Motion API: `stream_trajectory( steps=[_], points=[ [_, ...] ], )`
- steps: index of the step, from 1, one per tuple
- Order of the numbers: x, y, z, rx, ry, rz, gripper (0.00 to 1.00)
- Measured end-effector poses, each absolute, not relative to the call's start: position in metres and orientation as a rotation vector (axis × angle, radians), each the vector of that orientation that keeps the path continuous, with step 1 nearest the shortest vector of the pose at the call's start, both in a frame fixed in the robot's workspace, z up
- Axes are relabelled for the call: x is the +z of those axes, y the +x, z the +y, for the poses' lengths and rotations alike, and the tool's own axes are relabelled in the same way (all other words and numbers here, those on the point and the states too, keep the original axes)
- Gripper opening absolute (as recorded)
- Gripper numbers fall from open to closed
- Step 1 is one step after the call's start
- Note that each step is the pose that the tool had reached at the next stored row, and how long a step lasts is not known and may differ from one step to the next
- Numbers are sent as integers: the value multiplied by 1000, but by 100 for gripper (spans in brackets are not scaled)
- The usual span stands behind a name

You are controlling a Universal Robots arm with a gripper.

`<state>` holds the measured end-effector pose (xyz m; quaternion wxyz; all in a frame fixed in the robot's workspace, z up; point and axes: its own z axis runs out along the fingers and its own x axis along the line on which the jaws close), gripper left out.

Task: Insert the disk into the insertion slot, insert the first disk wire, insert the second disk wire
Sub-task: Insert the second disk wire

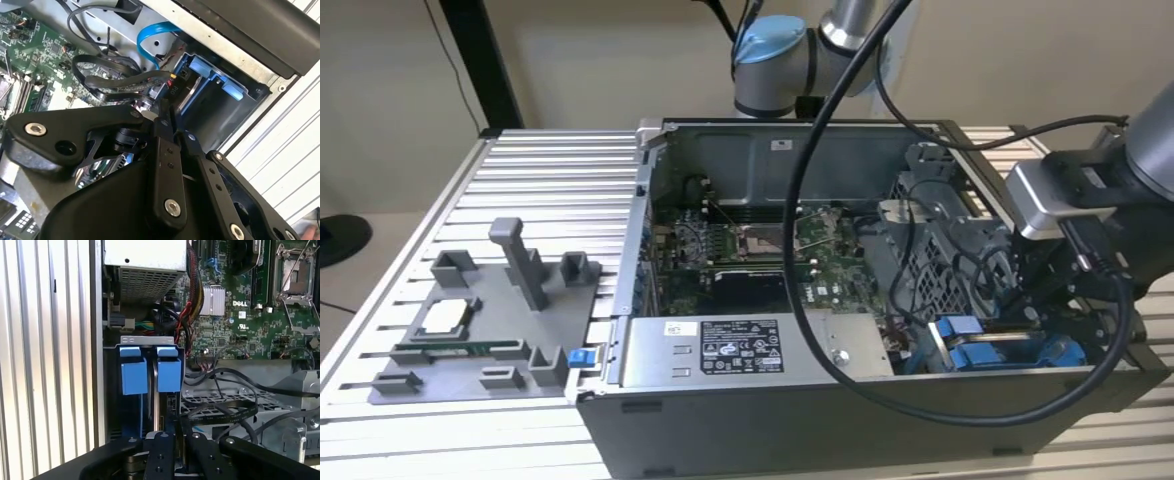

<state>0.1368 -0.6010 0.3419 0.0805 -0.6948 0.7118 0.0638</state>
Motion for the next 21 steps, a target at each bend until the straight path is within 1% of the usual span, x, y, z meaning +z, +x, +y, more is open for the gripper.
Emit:
stream_trajectory(
  steps=[21],
  points=[
    [331,136,-599,178,-2079,2128,0]
  ],
)
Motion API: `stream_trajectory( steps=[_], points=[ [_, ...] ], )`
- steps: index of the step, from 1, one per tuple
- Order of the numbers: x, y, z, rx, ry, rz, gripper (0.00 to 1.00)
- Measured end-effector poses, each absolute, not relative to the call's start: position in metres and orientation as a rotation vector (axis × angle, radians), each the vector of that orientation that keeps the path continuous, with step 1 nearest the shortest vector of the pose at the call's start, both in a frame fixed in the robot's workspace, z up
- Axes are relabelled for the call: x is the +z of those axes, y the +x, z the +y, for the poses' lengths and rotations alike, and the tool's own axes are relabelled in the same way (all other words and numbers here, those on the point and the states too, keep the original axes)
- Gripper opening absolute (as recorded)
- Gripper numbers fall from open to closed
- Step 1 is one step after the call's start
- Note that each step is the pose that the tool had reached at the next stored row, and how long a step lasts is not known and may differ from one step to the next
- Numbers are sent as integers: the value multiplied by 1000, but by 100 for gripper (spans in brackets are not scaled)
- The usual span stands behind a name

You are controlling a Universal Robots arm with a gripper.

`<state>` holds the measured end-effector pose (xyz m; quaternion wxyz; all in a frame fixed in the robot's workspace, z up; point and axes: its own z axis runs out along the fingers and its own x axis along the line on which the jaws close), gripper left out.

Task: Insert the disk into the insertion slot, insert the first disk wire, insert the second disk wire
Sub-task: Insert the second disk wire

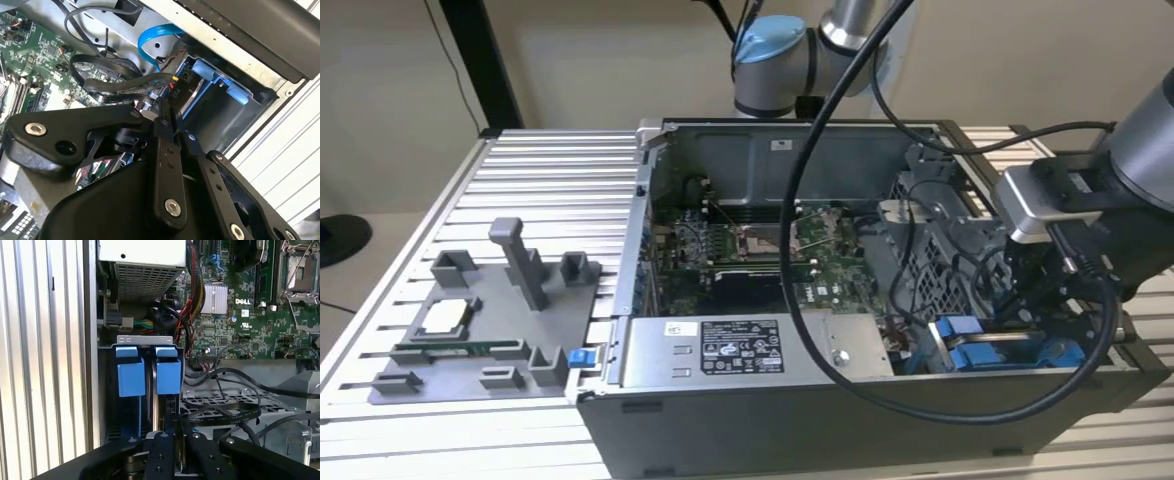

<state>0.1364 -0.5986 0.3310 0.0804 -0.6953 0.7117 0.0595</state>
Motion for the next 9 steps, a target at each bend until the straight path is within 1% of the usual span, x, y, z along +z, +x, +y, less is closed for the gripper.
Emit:
stream_trajectory(
  steps=[5,6,9],
  points=[
    [331,136,-598,179,-2079,2128,0],
    [334,137,-598,181,-2078,2127,100],
    [349,137,-599,179,-2078,2129,100]
  ],
)
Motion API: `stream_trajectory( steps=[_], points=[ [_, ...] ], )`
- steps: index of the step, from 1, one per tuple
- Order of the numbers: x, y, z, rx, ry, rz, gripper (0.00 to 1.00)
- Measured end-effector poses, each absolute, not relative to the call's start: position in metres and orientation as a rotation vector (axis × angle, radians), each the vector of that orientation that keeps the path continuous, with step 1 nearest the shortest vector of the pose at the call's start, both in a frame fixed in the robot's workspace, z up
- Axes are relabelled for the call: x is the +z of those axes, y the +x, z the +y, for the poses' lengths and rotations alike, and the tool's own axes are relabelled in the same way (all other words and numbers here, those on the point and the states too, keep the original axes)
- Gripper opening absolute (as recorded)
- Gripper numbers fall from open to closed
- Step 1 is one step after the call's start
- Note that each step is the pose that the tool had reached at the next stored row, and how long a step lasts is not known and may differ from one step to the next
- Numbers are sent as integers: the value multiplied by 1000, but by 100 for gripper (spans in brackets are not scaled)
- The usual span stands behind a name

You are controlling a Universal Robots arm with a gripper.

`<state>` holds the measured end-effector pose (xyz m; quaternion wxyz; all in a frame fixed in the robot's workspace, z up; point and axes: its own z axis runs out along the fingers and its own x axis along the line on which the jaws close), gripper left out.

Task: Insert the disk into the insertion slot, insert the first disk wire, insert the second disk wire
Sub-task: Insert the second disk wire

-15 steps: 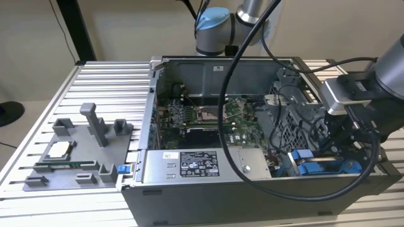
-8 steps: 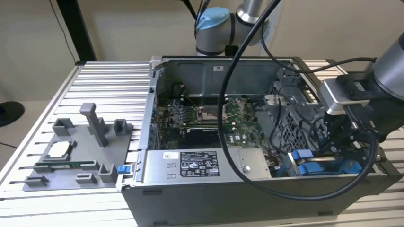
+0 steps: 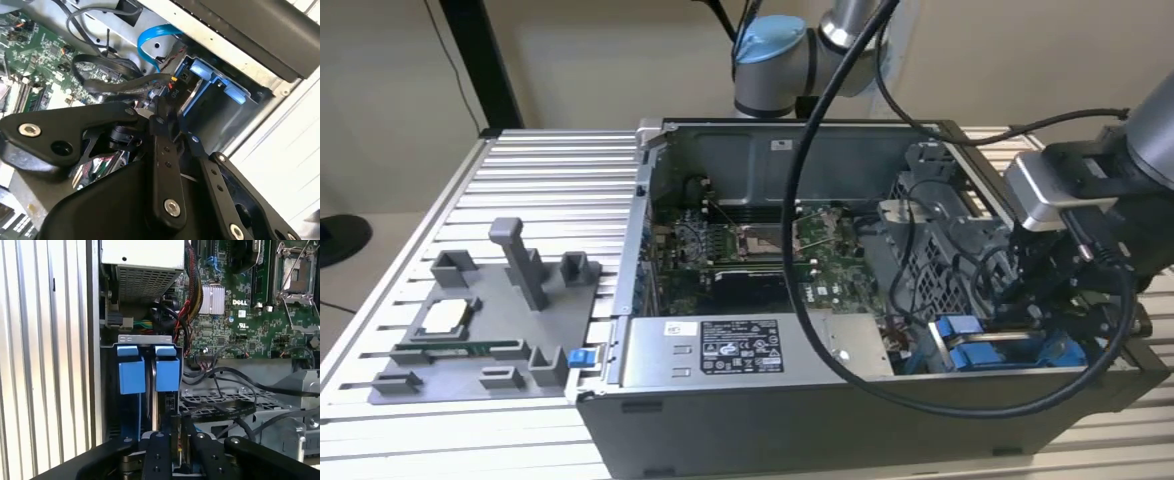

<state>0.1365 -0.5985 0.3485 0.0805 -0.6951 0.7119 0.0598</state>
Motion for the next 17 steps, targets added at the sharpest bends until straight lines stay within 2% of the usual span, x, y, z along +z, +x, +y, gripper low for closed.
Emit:
stream_trajectory(
  steps=[13,17],
  points=[
    [408,136,-599,179,-2078,2129,100],
    [411,136,-599,179,-2078,2129,100]
  ],
)
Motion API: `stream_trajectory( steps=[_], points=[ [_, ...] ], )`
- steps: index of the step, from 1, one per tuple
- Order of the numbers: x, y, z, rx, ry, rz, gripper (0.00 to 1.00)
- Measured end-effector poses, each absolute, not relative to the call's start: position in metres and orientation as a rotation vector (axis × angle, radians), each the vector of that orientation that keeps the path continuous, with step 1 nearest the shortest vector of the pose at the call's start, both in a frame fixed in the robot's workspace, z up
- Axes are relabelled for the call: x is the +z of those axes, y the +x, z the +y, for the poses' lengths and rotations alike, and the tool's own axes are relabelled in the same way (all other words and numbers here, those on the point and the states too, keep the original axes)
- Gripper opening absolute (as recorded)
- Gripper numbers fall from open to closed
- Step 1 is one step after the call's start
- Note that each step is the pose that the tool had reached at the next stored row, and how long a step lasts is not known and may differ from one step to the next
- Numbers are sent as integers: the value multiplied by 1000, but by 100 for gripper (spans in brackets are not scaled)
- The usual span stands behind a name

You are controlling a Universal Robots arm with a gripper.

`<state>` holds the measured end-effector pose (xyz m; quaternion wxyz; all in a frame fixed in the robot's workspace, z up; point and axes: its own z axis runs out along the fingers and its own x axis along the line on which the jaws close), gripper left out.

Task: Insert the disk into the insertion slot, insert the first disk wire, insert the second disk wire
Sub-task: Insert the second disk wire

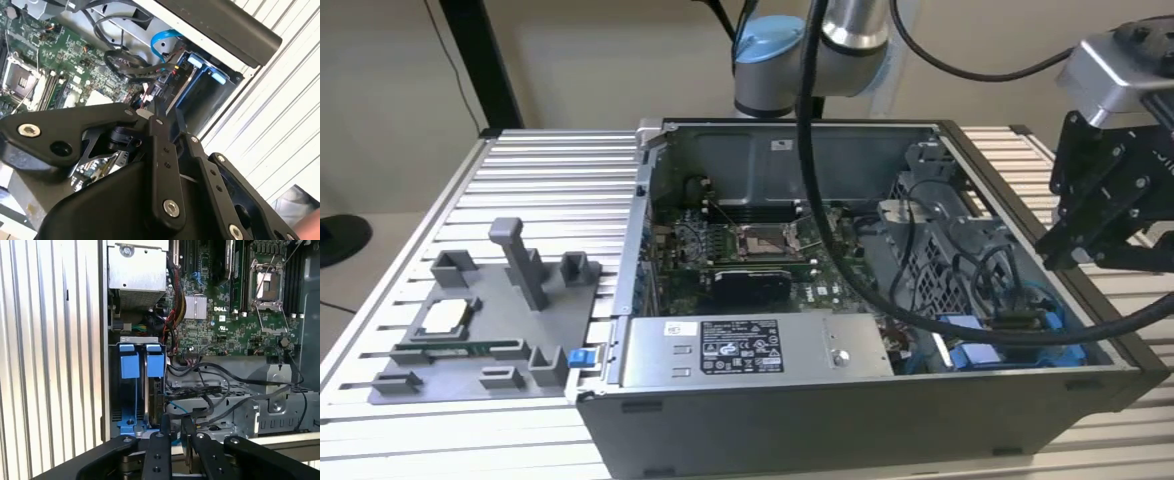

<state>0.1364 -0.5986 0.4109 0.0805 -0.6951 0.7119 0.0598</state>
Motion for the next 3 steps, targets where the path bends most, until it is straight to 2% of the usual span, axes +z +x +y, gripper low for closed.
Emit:
stream_trajectory(
  steps=[3],
  points=[
    [411,136,-599,179,-2078,2129,100]
  ],
)
